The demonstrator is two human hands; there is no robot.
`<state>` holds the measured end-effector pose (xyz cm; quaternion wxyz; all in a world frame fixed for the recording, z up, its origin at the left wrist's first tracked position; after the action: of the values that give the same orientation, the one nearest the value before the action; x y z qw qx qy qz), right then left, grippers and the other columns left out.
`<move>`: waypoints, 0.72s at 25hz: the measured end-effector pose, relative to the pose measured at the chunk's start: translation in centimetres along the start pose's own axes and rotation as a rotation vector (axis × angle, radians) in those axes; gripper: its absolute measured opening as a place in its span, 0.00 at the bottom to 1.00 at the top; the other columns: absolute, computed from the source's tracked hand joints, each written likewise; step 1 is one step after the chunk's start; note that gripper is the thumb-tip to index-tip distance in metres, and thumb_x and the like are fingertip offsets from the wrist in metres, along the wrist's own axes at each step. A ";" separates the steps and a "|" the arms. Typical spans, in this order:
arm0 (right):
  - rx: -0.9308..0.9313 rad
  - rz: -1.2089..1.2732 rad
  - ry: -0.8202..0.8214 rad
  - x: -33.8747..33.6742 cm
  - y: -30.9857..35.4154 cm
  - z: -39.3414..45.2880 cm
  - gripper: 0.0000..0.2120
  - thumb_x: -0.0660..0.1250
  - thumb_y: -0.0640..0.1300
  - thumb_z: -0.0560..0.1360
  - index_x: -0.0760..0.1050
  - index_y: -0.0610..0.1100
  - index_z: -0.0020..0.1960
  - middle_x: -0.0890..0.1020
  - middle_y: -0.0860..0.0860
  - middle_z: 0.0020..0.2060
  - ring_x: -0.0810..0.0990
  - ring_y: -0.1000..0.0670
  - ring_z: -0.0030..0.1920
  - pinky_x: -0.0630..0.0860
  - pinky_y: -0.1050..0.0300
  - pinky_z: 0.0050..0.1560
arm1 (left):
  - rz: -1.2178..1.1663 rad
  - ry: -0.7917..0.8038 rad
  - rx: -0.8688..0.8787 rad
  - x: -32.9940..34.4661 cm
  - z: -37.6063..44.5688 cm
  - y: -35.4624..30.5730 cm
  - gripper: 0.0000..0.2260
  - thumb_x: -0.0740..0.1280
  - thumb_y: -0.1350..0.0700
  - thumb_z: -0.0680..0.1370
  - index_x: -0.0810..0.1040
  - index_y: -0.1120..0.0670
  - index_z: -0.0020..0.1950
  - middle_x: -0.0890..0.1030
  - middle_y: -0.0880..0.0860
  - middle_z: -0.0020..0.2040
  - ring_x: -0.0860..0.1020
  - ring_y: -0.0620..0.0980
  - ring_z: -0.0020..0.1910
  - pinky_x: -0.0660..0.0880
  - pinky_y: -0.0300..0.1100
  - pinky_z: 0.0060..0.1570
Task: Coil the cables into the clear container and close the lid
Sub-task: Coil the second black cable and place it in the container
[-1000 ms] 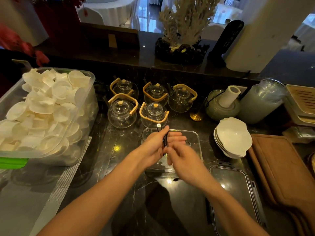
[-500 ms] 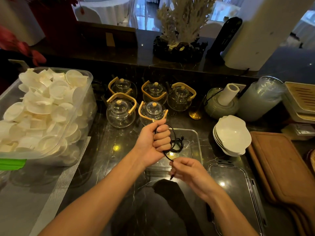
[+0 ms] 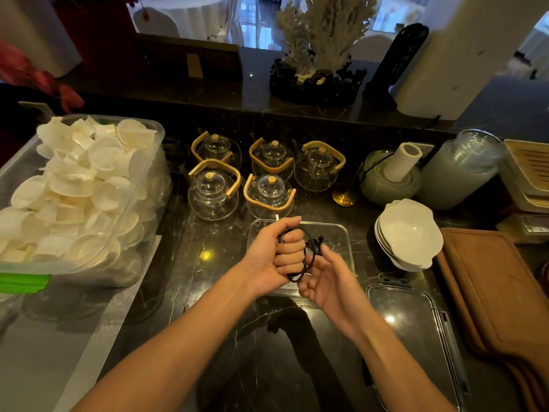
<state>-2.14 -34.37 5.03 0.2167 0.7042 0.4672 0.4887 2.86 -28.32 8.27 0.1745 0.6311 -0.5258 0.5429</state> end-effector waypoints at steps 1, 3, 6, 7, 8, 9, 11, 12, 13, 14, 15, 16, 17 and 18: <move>-0.015 -0.021 0.021 0.0 0.1 0.2 0.23 0.63 0.59 0.81 0.81 0.41 0.61 0.83 0.47 0.43 0.78 0.51 0.37 0.74 0.57 0.41 | 0.005 0.000 -0.007 -0.1 0.0 0.1 0.23 0.59 0.50 0.84 0.66 0.52 0.29 0.59 0.46 0.21 0.53 0.43 0.19 0.50 0.36 0.19; -0.048 -0.031 0.039 -0.1 0.2 0.3 0.22 0.68 0.59 0.79 0.83 0.42 0.60 0.82 0.49 0.42 0.76 0.53 0.35 0.74 0.59 0.39 | 0.019 0.002 -0.023 -0.3 -0.1 0.2 0.22 0.60 0.50 0.83 0.66 0.52 0.29 0.61 0.46 0.20 0.53 0.44 0.18 0.51 0.36 0.18; -0.083 -0.001 0.033 -0.3 0.7 0.3 0.19 0.75 0.58 0.74 0.84 0.43 0.52 0.77 0.50 0.33 0.74 0.54 0.33 0.75 0.59 0.38 | 0.047 0.031 -0.043 -0.1 -0.2 0.4 0.22 0.61 0.49 0.83 0.67 0.53 0.29 0.61 0.46 0.20 0.54 0.44 0.18 0.51 0.36 0.18; -0.096 -0.001 0.029 -0.3 0.8 0.2 0.17 0.77 0.57 0.73 0.84 0.43 0.49 0.75 0.51 0.32 0.74 0.54 0.32 0.74 0.60 0.37 | 0.055 0.040 -0.047 0.0 -0.3 0.5 0.22 0.61 0.50 0.83 0.67 0.53 0.29 0.60 0.46 0.20 0.54 0.43 0.18 0.51 0.35 0.17; -0.114 -0.012 0.015 -0.4 0.9 0.2 0.17 0.77 0.55 0.74 0.83 0.41 0.49 0.74 0.50 0.31 0.73 0.54 0.32 0.73 0.60 0.36 | 0.070 0.035 -0.047 0.0 -0.3 0.5 0.22 0.61 0.50 0.83 0.67 0.53 0.29 0.60 0.46 0.21 0.54 0.43 0.18 0.52 0.35 0.17; -0.135 -0.032 -0.009 -0.5 1.1 0.2 0.17 0.76 0.53 0.75 0.82 0.39 0.50 0.73 0.49 0.32 0.72 0.54 0.31 0.72 0.61 0.35 | 0.094 0.012 -0.041 -0.1 -0.2 0.5 0.21 0.61 0.50 0.82 0.67 0.53 0.29 0.60 0.46 0.20 0.54 0.43 0.17 0.53 0.35 0.16; -0.186 -0.082 -0.083 -0.8 1.5 0.1 0.15 0.74 0.50 0.77 0.81 0.38 0.50 0.72 0.48 0.32 0.71 0.54 0.30 0.71 0.60 0.34 | 0.161 -0.065 -0.021 -0.5 -0.1 0.4 0.21 0.61 0.50 0.82 0.68 0.53 0.30 0.61 0.45 0.20 0.57 0.42 0.16 0.56 0.34 0.16; -0.212 -0.113 -0.125 -1.0 1.7 0.1 0.13 0.73 0.50 0.77 0.81 0.39 0.47 0.72 0.49 0.30 0.71 0.54 0.30 0.71 0.60 0.34 | 0.199 -0.108 -0.006 -0.7 -0.1 0.3 0.21 0.61 0.50 0.83 0.68 0.52 0.30 0.61 0.45 0.20 0.59 0.42 0.16 0.58 0.34 0.16; -0.231 -0.141 -0.165 -1.1 1.9 0.0 0.12 0.72 0.49 0.77 0.82 0.40 0.44 0.73 0.49 0.29 0.71 0.53 0.29 0.71 0.60 0.34 | 0.240 -0.152 0.008 -0.9 -0.1 0.1 0.21 0.61 0.50 0.83 0.68 0.52 0.31 0.61 0.45 0.21 0.60 0.42 0.17 0.60 0.34 0.18; -0.244 -0.164 -0.197 -1.3 1.9 0.0 0.11 0.71 0.48 0.78 0.82 0.41 0.43 0.73 0.49 0.28 0.71 0.53 0.29 0.71 0.59 0.34 | 0.284 -0.193 0.022 -1.1 -0.2 -0.1 0.21 0.61 0.49 0.84 0.69 0.52 0.31 0.61 0.45 0.21 0.62 0.43 0.18 0.62 0.35 0.20; -0.252 -0.183 -0.221 -1.4 1.9 -0.1 0.11 0.69 0.47 0.79 0.83 0.41 0.43 0.73 0.47 0.28 0.71 0.52 0.29 0.71 0.59 0.34 | 0.329 -0.235 0.034 -1.3 -0.2 -0.2 0.21 0.62 0.49 0.84 0.70 0.51 0.31 0.61 0.45 0.22 0.64 0.43 0.20 0.64 0.35 0.22; -0.258 -0.203 -0.243 -1.6 1.9 -0.1 0.11 0.68 0.45 0.81 0.83 0.41 0.44 0.74 0.44 0.29 0.71 0.52 0.30 0.72 0.58 0.35 | 0.375 -0.274 0.048 -1.4 -0.3 -0.4 0.20 0.63 0.48 0.83 0.71 0.51 0.31 0.62 0.46 0.23 0.66 0.44 0.22 0.66 0.36 0.25; -0.266 -0.223 -0.262 -1.8 1.9 -0.2 0.12 0.67 0.45 0.82 0.84 0.41 0.45 0.74 0.41 0.31 0.71 0.51 0.30 0.72 0.58 0.37 | 0.428 -0.313 0.067 -1.5 -0.4 -0.6 0.20 0.64 0.48 0.83 0.71 0.51 0.31 0.63 0.46 0.23 0.68 0.45 0.24 0.67 0.37 0.28; -0.273 -0.237 -0.279 -2.0 2.0 -0.2 0.12 0.67 0.45 0.82 0.84 0.41 0.45 0.75 0.40 0.33 0.72 0.51 0.31 0.72 0.57 0.39 | 0.493 -0.358 0.095 -1.7 -0.6 -1.0 0.19 0.66 0.48 0.82 0.72 0.51 0.32 0.64 0.46 0.23 0.70 0.46 0.25 0.69 0.38 0.30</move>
<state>-1.61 -37.10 5.69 0.4284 0.6694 0.4416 0.4164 3.67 -26.69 7.34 -0.0873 0.5776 -0.6596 0.4730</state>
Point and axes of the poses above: each hand's wrist, its own z-axis towards the middle knuckle, its own x-axis out of the palm, y = z × x, the point moved 9 cm from there along z, towards the middle knuckle
